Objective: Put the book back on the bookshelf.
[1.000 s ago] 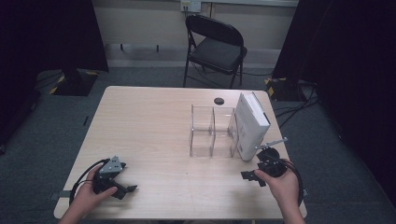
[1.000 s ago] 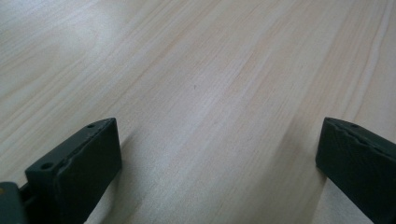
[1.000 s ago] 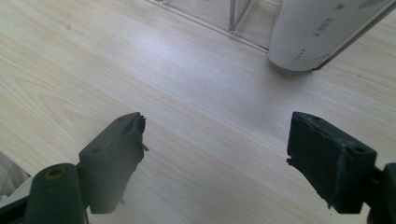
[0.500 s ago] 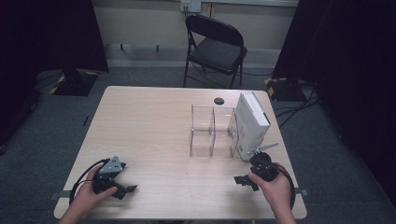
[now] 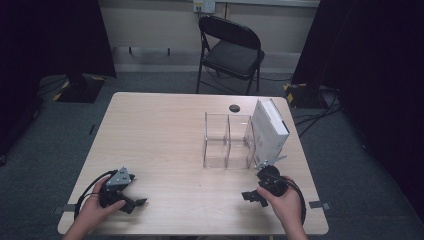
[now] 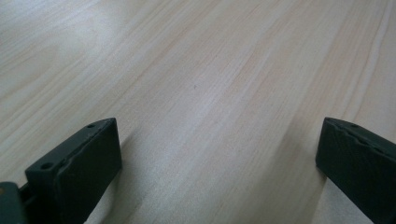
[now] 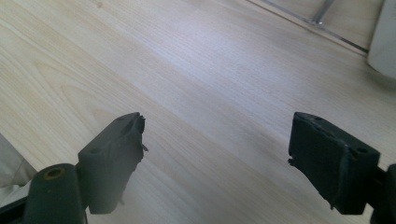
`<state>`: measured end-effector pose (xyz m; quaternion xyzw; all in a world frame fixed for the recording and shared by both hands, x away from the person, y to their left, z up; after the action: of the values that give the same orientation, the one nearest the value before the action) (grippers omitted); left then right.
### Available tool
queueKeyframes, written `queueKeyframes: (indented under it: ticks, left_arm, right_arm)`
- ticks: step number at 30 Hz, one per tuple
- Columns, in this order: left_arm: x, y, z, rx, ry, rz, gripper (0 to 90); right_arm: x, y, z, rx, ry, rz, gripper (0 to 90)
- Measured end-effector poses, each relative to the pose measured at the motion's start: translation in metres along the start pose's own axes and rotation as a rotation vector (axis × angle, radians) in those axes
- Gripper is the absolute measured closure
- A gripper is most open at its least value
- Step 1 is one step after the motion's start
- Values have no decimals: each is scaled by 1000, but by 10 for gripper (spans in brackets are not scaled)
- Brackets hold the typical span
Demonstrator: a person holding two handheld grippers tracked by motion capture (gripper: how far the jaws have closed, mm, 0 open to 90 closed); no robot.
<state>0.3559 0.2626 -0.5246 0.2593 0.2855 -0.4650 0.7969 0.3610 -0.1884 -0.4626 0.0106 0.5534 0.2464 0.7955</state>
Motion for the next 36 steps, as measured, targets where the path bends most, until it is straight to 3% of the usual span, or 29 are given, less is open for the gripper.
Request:
queueKeyframes:
  ticks: [5,6,12,18,20,21,36]
  left_arm:
    - [0,0,0,1,1,0,0]
    - [0,0,0,1,1,0,0]
    - [0,0,0,1,1,0,0]
    - [0,0,0,0,0,0,0]
    - [0,0,0,1,0,0,0]
    - [0,0,0,1,0,0,0]
    - [0,0,0,1,1,0,0]
  right_arm:
    - [5,5,1,-20,3,9,170]
    - [6,7,1,4,17,5,171]
    - [15,13,1,-38,10,26,170]
    - [22,18,0,-38,26,22,172]
    - [26,18,0,-61,16,31,172]
    - [27,20,-1,-45,23,31,172]
    - [50,33,-1,-105,13,59,166]
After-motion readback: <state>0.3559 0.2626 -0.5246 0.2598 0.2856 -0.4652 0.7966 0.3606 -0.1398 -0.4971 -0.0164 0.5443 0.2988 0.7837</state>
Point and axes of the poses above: each handheld gripper's, and its own axes: x roughly forward along the jaws, z roughly out of its top, y roughly to its left, the point moved 3 cm from there along x, roughly forward along the jaws, and after that the axes turned 13 degrees about x, right-handed, at the moved point
